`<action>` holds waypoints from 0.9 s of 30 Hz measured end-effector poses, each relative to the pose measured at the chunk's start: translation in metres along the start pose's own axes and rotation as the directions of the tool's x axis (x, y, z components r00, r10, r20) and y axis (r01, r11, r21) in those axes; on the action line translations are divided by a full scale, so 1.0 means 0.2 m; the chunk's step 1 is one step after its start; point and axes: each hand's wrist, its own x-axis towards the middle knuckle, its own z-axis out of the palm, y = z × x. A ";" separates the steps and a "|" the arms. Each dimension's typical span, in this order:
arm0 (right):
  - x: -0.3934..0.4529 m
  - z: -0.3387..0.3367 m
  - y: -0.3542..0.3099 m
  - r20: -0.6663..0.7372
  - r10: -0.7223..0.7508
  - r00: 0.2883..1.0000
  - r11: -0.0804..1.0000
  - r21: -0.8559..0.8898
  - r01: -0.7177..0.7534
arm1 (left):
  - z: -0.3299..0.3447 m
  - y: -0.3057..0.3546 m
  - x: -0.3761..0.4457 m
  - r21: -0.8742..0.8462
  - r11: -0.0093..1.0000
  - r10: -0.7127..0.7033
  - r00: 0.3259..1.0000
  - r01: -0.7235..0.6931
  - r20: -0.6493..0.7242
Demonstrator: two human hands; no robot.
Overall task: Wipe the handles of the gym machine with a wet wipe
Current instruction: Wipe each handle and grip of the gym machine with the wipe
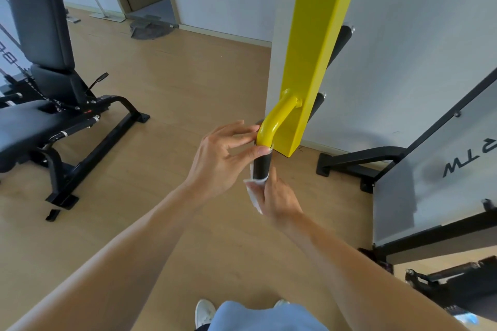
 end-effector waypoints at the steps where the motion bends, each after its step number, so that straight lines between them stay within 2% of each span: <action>1: 0.00 0.05 0.06 0.087 0.083 0.993 0.996 -0.038 -0.080 | 0.00 0.00 0.00 -0.001 1.000 -0.013 1.000 0.013 -0.005; 4: -0.03 0.14 0.12 0.349 0.294 0.890 0.931 0.105 -0.349 | 0.00 0.00 -0.01 -0.024 0.998 -0.062 0.998 0.062 0.022; 5: -0.04 0.17 0.11 0.426 0.288 0.858 0.927 0.101 -0.361 | 0.00 0.00 -0.01 -0.045 0.996 -0.078 0.996 0.080 0.040; 7: -0.03 0.23 -0.01 0.463 0.214 0.860 0.935 0.157 -0.317 | -0.03 -0.04 -0.02 -0.098 0.986 -0.126 0.990 0.132 0.062; 8: 0.00 0.26 -0.09 0.421 0.186 0.888 0.919 0.245 -0.308 | -0.05 -0.07 -0.02 -0.122 0.978 -0.162 0.985 0.168 0.056; 10: 0.08 0.26 -0.28 0.287 0.229 0.930 0.817 0.464 -0.344 | -0.14 -0.17 -0.02 -0.171 0.950 -0.265 0.964 0.262 0.007; 13: 0.27 0.23 -0.51 0.155 0.319 0.935 0.667 0.665 -0.337 | -0.32 -0.40 0.03 -0.219 0.890 -0.418 0.907 0.400 -0.043; 16: 0.47 0.24 -0.72 0.037 0.354 0.935 0.579 0.776 -0.249 | -0.50 -0.63 0.12 -0.271 0.816 -0.501 0.858 0.511 0.111; 18: 0.58 0.26 -0.83 -0.020 0.386 0.922 0.513 0.836 -0.196 | -0.60 -0.73 0.18 -0.336 0.755 -0.502 0.826 0.563 0.257; 20: 0.67 0.26 -0.93 -0.013 0.401 0.916 0.432 0.885 -0.176 | -0.68 -0.81 0.25 -0.354 0.733 -0.461 0.807 0.581 0.369; 24: 0.80 0.24 -1.01 -0.031 0.532 0.846 0.315 0.935 -0.164 | -0.70 -0.92 0.47 -0.279 0.787 -0.414 0.807 0.550 0.422; 27: 0.89 0.15 -1.00 -0.107 0.622 0.776 0.261 0.962 -0.076 | -0.63 -0.99 0.67 -0.291 0.810 -0.344 0.815 0.508 0.467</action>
